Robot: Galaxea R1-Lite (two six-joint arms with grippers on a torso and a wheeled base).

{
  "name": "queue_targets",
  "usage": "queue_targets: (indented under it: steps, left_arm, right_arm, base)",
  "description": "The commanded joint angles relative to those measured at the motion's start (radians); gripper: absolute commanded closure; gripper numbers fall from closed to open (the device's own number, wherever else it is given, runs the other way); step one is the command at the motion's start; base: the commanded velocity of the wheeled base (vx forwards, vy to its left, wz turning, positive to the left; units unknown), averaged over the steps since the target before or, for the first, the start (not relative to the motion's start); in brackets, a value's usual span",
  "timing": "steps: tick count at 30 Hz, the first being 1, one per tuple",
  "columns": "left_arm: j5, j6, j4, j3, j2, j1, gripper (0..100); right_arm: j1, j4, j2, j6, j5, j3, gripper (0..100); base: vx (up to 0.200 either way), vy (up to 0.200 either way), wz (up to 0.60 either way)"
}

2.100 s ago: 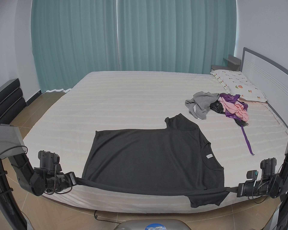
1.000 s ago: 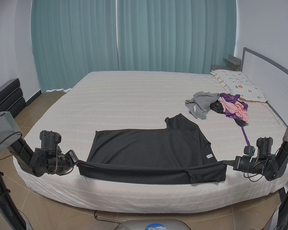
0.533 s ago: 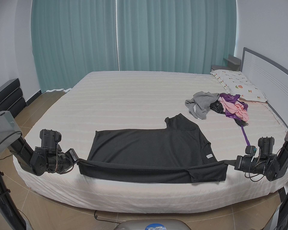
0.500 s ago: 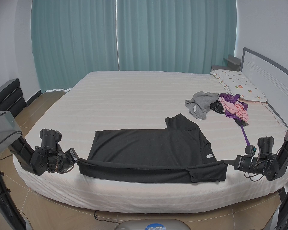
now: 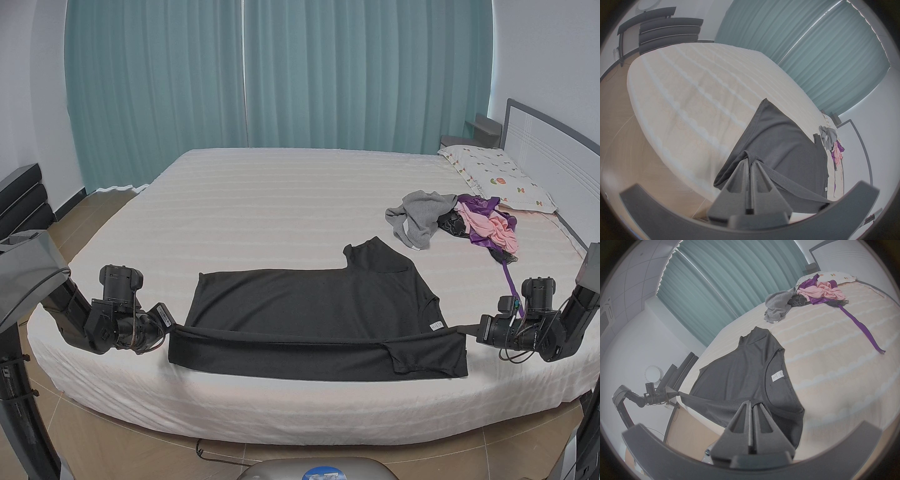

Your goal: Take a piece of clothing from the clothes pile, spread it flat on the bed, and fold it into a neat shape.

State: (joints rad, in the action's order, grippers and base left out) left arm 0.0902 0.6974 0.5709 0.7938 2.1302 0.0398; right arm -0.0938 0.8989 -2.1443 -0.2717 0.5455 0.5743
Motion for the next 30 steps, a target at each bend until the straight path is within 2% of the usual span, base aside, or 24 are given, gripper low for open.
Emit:
queue_targets:
  steps: [1,13,14,15,16,23,26,30]
  left_arm:
    - [0.0,0.001,-0.005,0.061,0.099,0.002,100]
    - [0.003,0.05,-0.003,0.162,0.189,0.006,100]
    - [0.003,0.05,-0.002,0.162,0.191,0.005,0]
    - [0.005,0.051,0.001,0.162,0.192,0.006,0]
    - [0.005,0.053,0.004,0.163,0.192,0.005,0]
    - [0.011,0.063,0.003,0.165,0.191,0.005,0]
    - [0.011,0.083,0.004,0.154,0.183,0.002,0]
    - [0.008,0.073,0.027,0.111,0.163,0.003,0]
  right_arm:
    - [0.003,-0.003,-0.077,0.0,0.001,0.053,100]
    - [0.022,0.0,-0.174,-0.011,0.001,0.131,100]
    - [0.022,0.003,-0.174,-0.011,0.002,0.131,100]
    - [0.022,0.006,-0.175,-0.012,0.002,0.131,100]
    - [0.02,0.006,-0.178,-0.014,0.004,0.133,0]
    - [0.014,0.015,-0.175,-0.024,0.011,0.124,0]
    - [0.003,0.017,-0.169,-0.083,0.014,0.119,0]
    - [-0.004,0.017,-0.166,-0.106,0.013,0.081,0]
  base:
    - [0.0,0.0,0.0]
    - [0.0,0.0,0.0]
    - [0.0,0.0,0.0]
    - [0.0,0.0,0.0]
    - [0.0,0.0,0.0]
    - [0.0,0.0,0.0]
    - [0.0,0.0,0.0]
    - [0.0,0.0,0.0]
